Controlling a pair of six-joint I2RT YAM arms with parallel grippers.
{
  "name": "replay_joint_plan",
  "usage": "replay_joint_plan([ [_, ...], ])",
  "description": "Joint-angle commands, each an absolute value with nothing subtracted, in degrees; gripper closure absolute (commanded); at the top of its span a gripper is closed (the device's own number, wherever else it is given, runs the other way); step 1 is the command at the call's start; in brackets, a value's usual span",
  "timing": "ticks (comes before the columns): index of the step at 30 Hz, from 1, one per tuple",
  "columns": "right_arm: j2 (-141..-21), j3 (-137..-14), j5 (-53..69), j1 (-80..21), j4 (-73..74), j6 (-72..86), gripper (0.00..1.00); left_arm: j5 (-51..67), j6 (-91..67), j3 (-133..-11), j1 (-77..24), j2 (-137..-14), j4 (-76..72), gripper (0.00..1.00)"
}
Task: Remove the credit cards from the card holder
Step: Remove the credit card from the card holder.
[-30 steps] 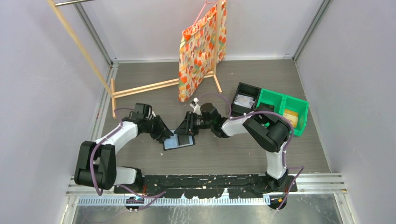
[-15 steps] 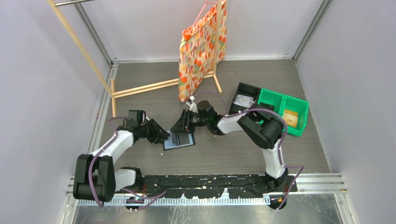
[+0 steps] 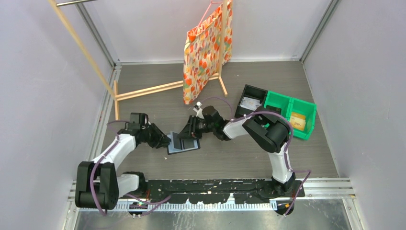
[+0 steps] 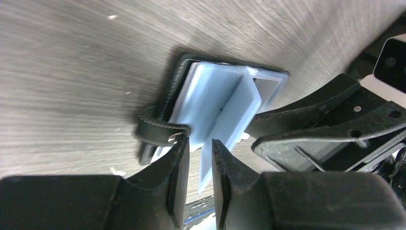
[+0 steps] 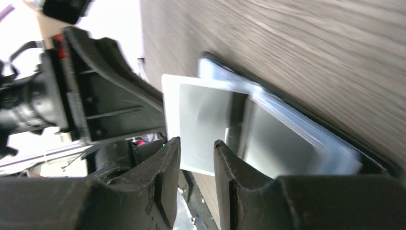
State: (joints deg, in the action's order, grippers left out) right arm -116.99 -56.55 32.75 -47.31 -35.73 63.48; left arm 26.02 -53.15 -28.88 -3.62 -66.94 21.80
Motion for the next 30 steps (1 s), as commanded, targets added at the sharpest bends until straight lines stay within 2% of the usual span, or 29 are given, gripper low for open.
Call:
replay_joint_plan([
  [1,-113.5,-54.1,28.2,-47.5,-31.3,60.5,0.64,15.7,-49.8,-33.8,-3.2,-62.7,32.3,0.73],
  [5,-113.1,-53.7,26.1,-47.5,-27.8,59.7,0.64,8.4,-49.8,-35.0,-3.2,-58.4,37.5,0.71],
  [7,-113.4,-53.8,25.8,-47.4,-27.4,59.9,0.65,8.8,-50.5,-33.9,-3.2,-57.6,36.6,0.69],
  [13,-113.1,-55.3,24.3,-47.4,-23.6,59.0,0.68,17.4,-51.0,-29.8,-3.3,-61.7,30.3,0.56],
  [16,-112.6,-55.5,23.8,-47.4,-22.4,58.3,0.68,20.6,-50.9,-28.7,-3.2,-64.1,26.7,0.42],
  [17,-112.6,-55.4,23.8,-47.5,-22.2,58.2,0.68,21.6,-51.0,-28.0,-3.2,-65.0,25.3,0.4],
  [22,-113.4,-55.0,23.5,-47.5,-22.5,59.0,0.69,28.7,-53.9,-24.2,-3.2,-67.3,14.8,0.39],
  [28,-114.3,-54.8,24.2,-47.5,-23.9,60.2,0.68,33.2,-57.4,-20.8,-3.2,-68.6,5.2,0.46],
  [30,-114.6,-54.8,24.4,-47.4,-24.2,60.6,0.68,33.7,-58.1,-20.3,-3.2,-68.7,3.5,0.52],
])
